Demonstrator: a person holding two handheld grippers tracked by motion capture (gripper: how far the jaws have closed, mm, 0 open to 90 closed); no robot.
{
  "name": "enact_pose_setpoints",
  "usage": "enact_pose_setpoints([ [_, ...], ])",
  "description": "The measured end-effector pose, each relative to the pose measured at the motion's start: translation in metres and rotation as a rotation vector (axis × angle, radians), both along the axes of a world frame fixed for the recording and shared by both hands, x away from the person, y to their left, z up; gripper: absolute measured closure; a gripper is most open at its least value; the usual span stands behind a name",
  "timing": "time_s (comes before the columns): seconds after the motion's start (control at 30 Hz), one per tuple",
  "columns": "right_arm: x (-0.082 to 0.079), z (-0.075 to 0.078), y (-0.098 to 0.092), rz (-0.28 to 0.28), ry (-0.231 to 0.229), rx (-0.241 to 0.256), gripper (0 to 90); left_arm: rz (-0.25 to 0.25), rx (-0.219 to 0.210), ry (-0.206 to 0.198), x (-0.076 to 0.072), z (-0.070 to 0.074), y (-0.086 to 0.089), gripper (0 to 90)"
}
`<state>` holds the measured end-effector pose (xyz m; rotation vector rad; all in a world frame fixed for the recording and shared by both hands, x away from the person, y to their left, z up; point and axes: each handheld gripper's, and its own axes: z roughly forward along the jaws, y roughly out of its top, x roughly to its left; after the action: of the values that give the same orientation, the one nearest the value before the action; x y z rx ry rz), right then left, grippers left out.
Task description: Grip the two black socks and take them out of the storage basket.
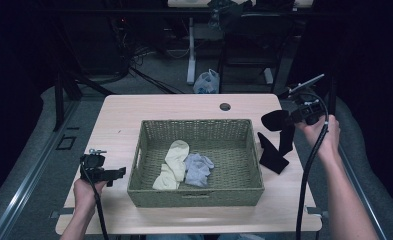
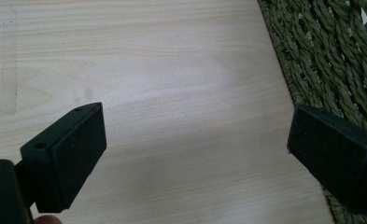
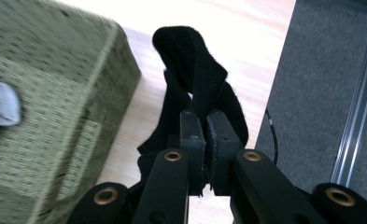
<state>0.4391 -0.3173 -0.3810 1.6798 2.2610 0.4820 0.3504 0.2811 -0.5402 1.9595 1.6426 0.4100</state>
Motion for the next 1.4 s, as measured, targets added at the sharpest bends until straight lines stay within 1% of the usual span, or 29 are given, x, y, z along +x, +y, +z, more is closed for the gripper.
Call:
enact_pose_setpoints([
  [0.2, 0.008, -0.045, 0.002, -0.013, 0.071, -0.007, 86.9, 0.0, 0.0, 0.0, 0.0, 0.0, 0.0, 4.6],
  [0.27, 0.01, -0.061, 0.003, -0.03, 0.083, 0.004, 86.8, 0.0, 0.0, 0.0, 0.0, 0.0, 0.0, 4.6],
  [0.3, 0.011, -0.068, 0.003, -0.023, 0.106, 0.0, 86.7, -0.001, 0.001, 0.0, 0.0, 0.0, 0.0, 4.6],
  [0.4, 0.014, -0.089, 0.007, -0.018, 0.146, 0.01, 86.3, 0.0, -0.001, 0.0, 0.0, 0.0, 0.0, 4.6],
  [0.43, 0.014, -0.095, 0.009, -0.02, 0.15, 0.015, 85.6, -0.002, -0.002, 0.005, 0.0, 0.0, 0.001, 4.6],
  [0.47, 0.014, -0.099, 0.01, -0.015, 0.165, 0.015, 83.2, -0.003, -0.002, 0.005, 0.0, 0.0, 0.001, 4.6],
  [0.5, 0.013, -0.103, 0.011, -0.024, 0.152, 0.032, 79.4, -0.002, -0.002, 0.005, 0.0, 0.0, 0.001, 4.6],
  [0.57, 0.013, -0.104, 0.01, -0.009, 0.163, 0.044, 71.4, -0.003, -0.003, 0.005, 0.0, 0.0, 0.001, 4.6],
  [0.63, 0.01, -0.101, 0.009, -0.006, 0.152, 0.058, 60.5, 0.0, -0.003, -0.001, 0.0, 0.0, 0.001, 4.6],
  [0.67, 0.007, -0.099, 0.008, -0.01, 0.133, 0.078, 55.2, 0.0, -0.002, 0.0, 0.0, 0.0, 0.001, 4.6],
  [0.7, 0.005, -0.094, 0.007, 0.0, 0.125, 0.087, 48.6, 0.0, -0.002, -0.001, 0.0, 0.0, 0.001, 4.6],
  [0.8, -0.006, -0.08, 0.002, 0.022, 0.096, 0.103, 36.6, -0.002, -0.003, 0.0, 0.0, 0.0, 0.001, 4.6],
  [0.83, -0.01, -0.076, 0.0, 0.026, 0.086, 0.113, 33.3, -0.002, -0.003, 0.0, 0.0, 0.0, 0.0, 4.6],
  [0.9, -0.02, -0.067, -0.002, 0.053, 0.08, 0.137, 27.8, -0.002, -0.002, 0.0, 0.0, 0.0, 0.0, 4.6],
  [0.93, -0.026, -0.063, -0.004, 0.075, 0.07, 0.153, 25.0, -0.001, -0.001, -0.002, 0.0, 0.0, 0.0, 4.6],
  [1.0, -0.04, -0.057, -0.003, 0.1, 0.049, 0.152, 18.2, -0.001, 0.0, -0.002, 0.0, 0.0, 0.0, 4.6],
  [1.03, -0.045, -0.055, -0.004, 0.113, 0.046, 0.14, 15.8, -0.001, -0.001, -0.001, 0.0, 0.0, 0.0, 4.6],
  [1.07, -0.052, -0.053, -0.004, 0.122, 0.033, 0.152, 15.0, 0.0, -0.001, -0.002, 0.0, 0.0, 0.0, 4.6],
  [1.1, -0.06, -0.052, -0.005, 0.132, 0.023, 0.151, 14.4, -0.001, 0.0, -0.003, 0.0, 0.001, 0.0, 4.6],
  [1.13, -0.067, -0.052, -0.005, 0.139, 0.019, 0.149, 13.5, -0.001, 0.0, -0.002, 0.0, 0.0, 0.0, 4.6],
  [1.17, -0.074, -0.053, -0.006, 0.146, 0.014, 0.159, 13.4, 0.0, -0.002, -0.001, 0.0, 0.0, 0.0, 4.6],
  [1.23, -0.085, -0.058, -0.007, 0.154, 0.014, 0.145, 10.6, -0.002, 0.001, 0.001, 0.0, 0.0, -0.001, 4.6],
  [1.27, -0.09, -0.062, -0.008, 0.161, 0.027, 0.144, 8.3, -0.004, 0.0, 0.003, 0.0, 0.0, -0.001, 4.6],
  [1.3, -0.093, -0.066, -0.009, 0.169, 0.044, 0.117, 7.3, -0.005, 0.001, 0.004, 0.0, 0.0, -0.001, 4.6],
  [1.33, -0.096, -0.07, -0.01, 0.17, 0.056, 0.105, 6.7, -0.005, 0.002, 0.003, 0.0, 0.0, -0.001, 4.6],
  [1.37, -0.099, -0.074, -0.011, 0.169, 0.061, 0.1, 5.7, -0.005, 0.003, 0.005, 0.0, 0.001, -0.002, 4.6],
  [1.4, -0.1, -0.077, -0.013, 0.168, 0.076, 0.102, 4.8, -0.003, 0.004, 0.002, 0.0, 0.0, -0.002, 4.6],
])
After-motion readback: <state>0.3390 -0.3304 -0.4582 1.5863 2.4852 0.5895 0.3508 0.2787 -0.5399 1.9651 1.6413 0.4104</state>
